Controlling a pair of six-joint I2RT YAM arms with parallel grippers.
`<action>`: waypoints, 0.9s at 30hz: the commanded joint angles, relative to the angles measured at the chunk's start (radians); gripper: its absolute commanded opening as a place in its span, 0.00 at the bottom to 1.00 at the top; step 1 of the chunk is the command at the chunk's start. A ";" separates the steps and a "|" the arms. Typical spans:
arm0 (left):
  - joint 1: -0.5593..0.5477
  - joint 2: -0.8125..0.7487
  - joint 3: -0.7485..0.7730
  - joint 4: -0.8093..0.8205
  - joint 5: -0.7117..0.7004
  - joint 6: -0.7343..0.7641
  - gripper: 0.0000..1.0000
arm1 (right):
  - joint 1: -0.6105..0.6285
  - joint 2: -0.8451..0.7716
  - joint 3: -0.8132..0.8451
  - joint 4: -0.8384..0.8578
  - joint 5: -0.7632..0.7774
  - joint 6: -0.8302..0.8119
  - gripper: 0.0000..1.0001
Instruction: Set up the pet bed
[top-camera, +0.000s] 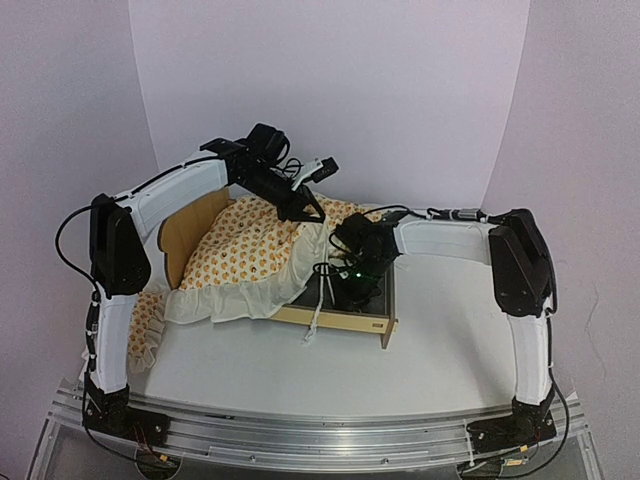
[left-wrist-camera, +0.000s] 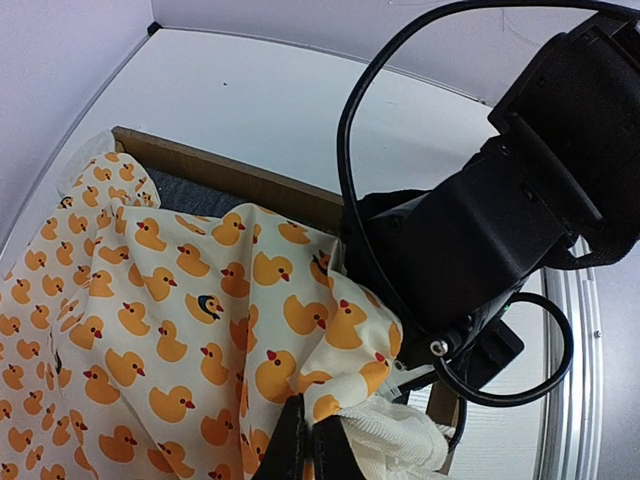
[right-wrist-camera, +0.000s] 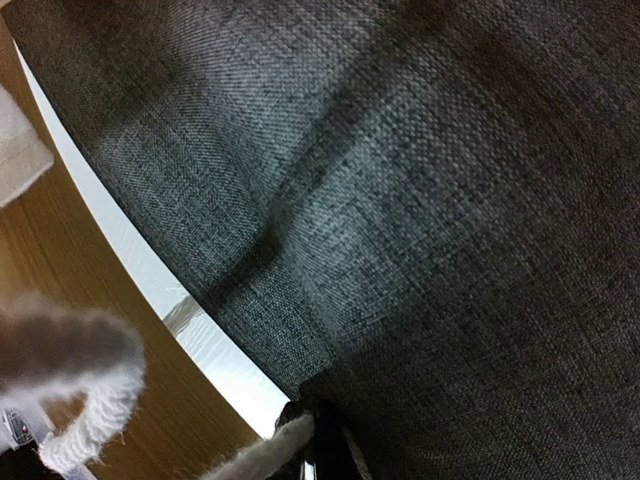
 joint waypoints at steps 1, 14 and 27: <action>0.012 -0.069 0.015 0.076 0.004 0.014 0.00 | 0.029 0.075 -0.076 -0.238 0.002 -0.065 0.01; -0.015 -0.079 -0.208 -0.072 0.139 0.120 0.00 | 0.030 0.078 -0.029 -0.345 0.067 -0.130 0.33; -0.023 -0.079 -0.295 -0.093 0.200 0.197 0.00 | 0.053 0.251 0.127 -0.512 0.350 -0.114 0.07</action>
